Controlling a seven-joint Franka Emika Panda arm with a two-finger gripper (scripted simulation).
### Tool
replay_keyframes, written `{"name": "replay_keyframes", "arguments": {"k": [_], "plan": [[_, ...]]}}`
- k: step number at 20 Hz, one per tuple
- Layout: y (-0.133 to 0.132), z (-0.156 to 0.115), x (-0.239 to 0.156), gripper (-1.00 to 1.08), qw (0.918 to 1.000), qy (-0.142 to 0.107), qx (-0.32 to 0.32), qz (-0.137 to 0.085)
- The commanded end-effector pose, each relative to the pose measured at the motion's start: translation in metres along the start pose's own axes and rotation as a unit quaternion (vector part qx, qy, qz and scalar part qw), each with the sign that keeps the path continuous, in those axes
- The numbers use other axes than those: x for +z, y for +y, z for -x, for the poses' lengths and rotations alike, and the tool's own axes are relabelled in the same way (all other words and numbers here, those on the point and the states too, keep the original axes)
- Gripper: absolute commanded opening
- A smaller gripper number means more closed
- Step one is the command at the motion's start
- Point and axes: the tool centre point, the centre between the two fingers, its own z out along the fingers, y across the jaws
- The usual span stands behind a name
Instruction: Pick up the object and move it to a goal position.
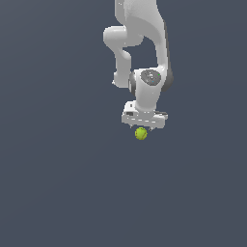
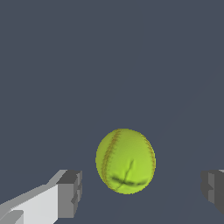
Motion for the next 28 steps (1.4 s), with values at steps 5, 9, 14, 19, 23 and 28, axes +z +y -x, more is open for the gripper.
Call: {"name": "replay_keyframes", "arguments": {"k": [5,9,14,19,23,28], "plan": [[-0.005,0.007,0.005,1.00,1.0000,0.003,0.008,0.000],[-0.005,0.006,0.007,1.00,1.0000,0.003,0.006,0.000],[-0.004,0.007,0.025,1.00,1.0000,0.003,0.007,0.000],[-0.005,0.008,0.048,1.00,1.0000,0.003,0.008,0.000],[-0.005,0.007,0.054,1.00,1.0000,0.003,0.008,0.000],[-0.005,0.007,0.055,-1.00,1.0000,0.003,0.008,0.000]]}}
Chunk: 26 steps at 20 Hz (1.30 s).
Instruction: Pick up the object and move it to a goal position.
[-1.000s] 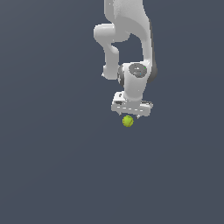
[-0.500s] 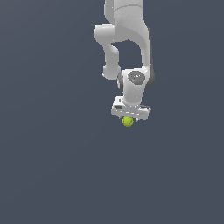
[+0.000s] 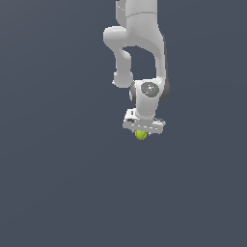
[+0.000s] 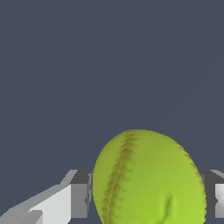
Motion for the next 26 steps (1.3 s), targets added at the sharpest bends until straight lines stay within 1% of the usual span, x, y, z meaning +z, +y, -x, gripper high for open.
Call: {"name": "replay_keyframes", "arguments": {"k": [1,9,14,20,26], "plan": [[0.000,0.000,0.001,-1.00,1.0000,0.000,0.000,0.000],[0.000,0.000,-0.001,-1.00,1.0000,0.000,0.000,0.000],[-0.001,-0.004,-0.013,-1.00,1.0000,0.000,0.000,0.000],[-0.004,-0.012,-0.046,-1.00,1.0000,0.000,0.000,0.000],[-0.008,-0.026,-0.096,-1.00,1.0000,0.000,0.000,0.000]]}}
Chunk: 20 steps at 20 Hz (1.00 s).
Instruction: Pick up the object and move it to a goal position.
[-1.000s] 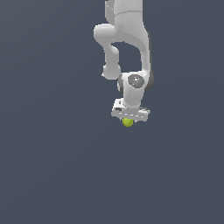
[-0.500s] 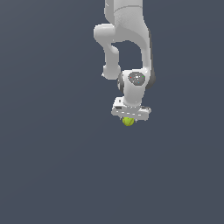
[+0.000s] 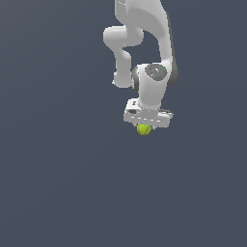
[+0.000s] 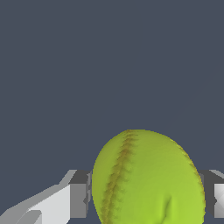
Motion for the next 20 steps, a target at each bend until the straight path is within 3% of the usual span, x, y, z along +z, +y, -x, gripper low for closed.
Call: {"name": "replay_keyframes", "arguments": {"k": [1,12,20], "plan": [[-0.002,-0.007,-0.025,-1.00,1.0000,0.001,0.000,0.000],[-0.012,-0.038,-0.131,-1.00,1.0000,0.001,0.000,0.000],[-0.018,-0.054,-0.180,-1.00,1.0000,0.001,0.000,0.000]]}}
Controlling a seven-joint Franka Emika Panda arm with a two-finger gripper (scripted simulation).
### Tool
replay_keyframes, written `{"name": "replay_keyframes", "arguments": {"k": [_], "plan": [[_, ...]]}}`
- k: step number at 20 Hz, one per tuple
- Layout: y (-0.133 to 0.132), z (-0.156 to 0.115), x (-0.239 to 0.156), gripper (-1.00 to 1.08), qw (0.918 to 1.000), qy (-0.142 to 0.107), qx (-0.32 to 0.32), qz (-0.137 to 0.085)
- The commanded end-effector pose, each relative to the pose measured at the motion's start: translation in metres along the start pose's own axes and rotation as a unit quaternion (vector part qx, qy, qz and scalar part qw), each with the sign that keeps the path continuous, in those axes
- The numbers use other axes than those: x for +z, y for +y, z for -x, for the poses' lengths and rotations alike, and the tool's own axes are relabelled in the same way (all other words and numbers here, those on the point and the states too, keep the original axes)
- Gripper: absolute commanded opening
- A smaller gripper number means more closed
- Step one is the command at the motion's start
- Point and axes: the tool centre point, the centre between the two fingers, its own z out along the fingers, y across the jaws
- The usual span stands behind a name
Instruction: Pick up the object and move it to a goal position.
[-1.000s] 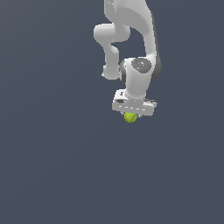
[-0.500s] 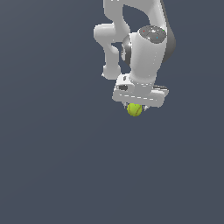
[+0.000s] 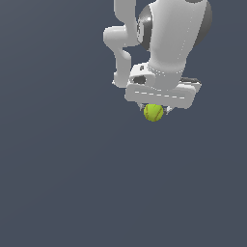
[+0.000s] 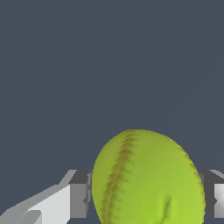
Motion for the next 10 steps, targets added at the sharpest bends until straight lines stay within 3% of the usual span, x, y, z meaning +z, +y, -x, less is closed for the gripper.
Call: {"name": "replay_keyframes", "arguments": {"k": [1,10], "plan": [[-0.001,-0.004,-0.012,-1.00,1.0000,0.000,0.000,0.000],[-0.004,-0.010,-0.026,-1.00,1.0000,0.000,0.000,0.000]]}}
